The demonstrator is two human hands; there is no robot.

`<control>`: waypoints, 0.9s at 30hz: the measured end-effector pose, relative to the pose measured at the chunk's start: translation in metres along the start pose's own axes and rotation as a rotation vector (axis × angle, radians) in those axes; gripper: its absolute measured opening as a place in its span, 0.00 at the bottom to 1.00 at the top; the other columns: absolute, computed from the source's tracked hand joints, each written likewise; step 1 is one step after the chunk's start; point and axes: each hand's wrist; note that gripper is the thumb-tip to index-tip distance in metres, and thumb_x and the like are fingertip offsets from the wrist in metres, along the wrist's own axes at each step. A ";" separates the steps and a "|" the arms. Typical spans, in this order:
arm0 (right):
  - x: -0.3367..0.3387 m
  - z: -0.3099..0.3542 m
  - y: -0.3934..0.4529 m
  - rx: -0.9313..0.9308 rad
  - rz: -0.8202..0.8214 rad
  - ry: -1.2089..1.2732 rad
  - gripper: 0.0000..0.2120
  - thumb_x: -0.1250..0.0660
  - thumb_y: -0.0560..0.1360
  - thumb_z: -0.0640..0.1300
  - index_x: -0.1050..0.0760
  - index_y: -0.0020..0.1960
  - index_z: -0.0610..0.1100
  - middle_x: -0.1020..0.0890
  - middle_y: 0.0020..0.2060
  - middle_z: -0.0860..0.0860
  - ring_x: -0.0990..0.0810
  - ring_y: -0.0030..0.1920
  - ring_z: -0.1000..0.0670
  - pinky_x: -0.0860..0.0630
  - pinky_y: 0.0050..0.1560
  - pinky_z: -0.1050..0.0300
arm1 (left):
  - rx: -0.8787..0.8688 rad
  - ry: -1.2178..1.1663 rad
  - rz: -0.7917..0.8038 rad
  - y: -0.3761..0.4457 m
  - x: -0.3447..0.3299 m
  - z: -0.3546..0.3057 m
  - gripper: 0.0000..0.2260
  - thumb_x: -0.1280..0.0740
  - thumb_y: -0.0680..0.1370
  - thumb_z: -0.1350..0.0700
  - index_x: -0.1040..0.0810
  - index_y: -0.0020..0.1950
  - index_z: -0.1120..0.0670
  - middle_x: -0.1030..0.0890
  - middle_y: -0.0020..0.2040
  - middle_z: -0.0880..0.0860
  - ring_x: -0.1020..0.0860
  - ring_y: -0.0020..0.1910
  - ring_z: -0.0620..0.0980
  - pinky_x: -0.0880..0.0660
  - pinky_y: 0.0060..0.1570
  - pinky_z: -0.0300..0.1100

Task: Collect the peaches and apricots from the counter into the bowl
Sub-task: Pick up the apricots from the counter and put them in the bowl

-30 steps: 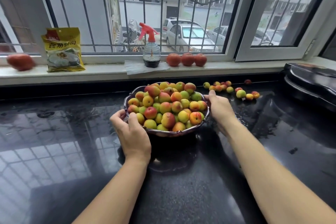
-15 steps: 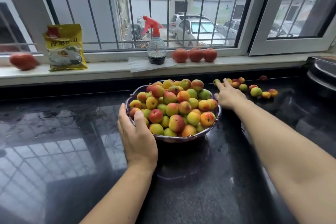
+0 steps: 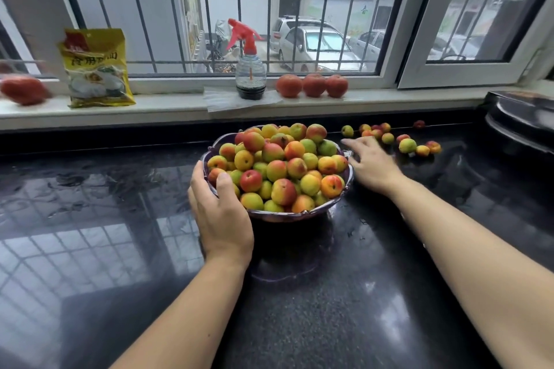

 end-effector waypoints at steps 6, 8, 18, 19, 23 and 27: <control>-0.015 0.016 -0.026 0.326 0.116 0.241 0.15 0.29 0.75 0.38 0.18 0.61 0.45 0.17 0.59 0.48 0.20 0.63 0.47 0.25 0.65 0.44 | -0.003 -0.011 -0.004 0.000 -0.001 -0.001 0.30 0.46 0.80 0.40 0.37 0.81 0.45 0.32 0.76 0.49 0.31 0.70 0.45 0.32 0.67 0.44; -0.015 0.020 -0.036 0.310 0.191 0.372 0.17 0.27 0.74 0.40 0.18 0.62 0.48 0.16 0.58 0.53 0.20 0.62 0.51 0.23 0.65 0.47 | -0.007 -0.007 -0.011 0.000 -0.001 -0.001 0.30 0.46 0.79 0.40 0.37 0.81 0.45 0.32 0.76 0.49 0.32 0.70 0.45 0.32 0.68 0.45; 0.030 0.025 -0.059 -0.099 -0.293 0.713 0.16 0.27 0.76 0.51 0.20 0.62 0.47 0.17 0.53 0.50 0.19 0.57 0.50 0.23 0.61 0.53 | 0.012 -0.009 -0.008 0.000 0.001 -0.002 0.27 0.45 0.82 0.42 0.36 0.81 0.45 0.32 0.77 0.50 0.31 0.73 0.49 0.32 0.72 0.49; 0.039 0.031 -0.062 -0.064 -0.283 0.770 0.20 0.27 0.75 0.54 0.21 0.63 0.48 0.17 0.53 0.50 0.19 0.56 0.51 0.23 0.59 0.55 | 0.010 -0.002 -0.009 0.000 0.001 -0.001 0.26 0.45 0.83 0.43 0.37 0.82 0.46 0.33 0.78 0.50 0.32 0.74 0.49 0.33 0.72 0.48; 0.052 0.071 -0.070 0.064 -0.264 0.789 0.18 0.25 0.73 0.58 0.21 0.57 0.49 0.16 0.48 0.53 0.17 0.49 0.57 0.22 0.51 0.61 | 0.019 0.016 -0.007 0.002 0.001 0.002 0.23 0.45 0.87 0.47 0.39 0.83 0.47 0.36 0.81 0.51 0.36 0.78 0.49 0.39 0.71 0.42; 0.033 0.096 -0.072 0.082 -0.334 0.744 0.12 0.26 0.75 0.53 0.21 0.53 0.49 0.17 0.47 0.54 0.19 0.50 0.57 0.23 0.49 0.65 | 0.040 -0.008 -0.005 0.003 0.004 0.003 0.23 0.46 0.88 0.48 0.40 0.84 0.46 0.37 0.82 0.48 0.38 0.77 0.43 0.43 0.69 0.39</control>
Point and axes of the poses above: each hand's wrist, its own y-axis towards the middle knuckle, its own x-axis out of the back of the hand, z = x × y
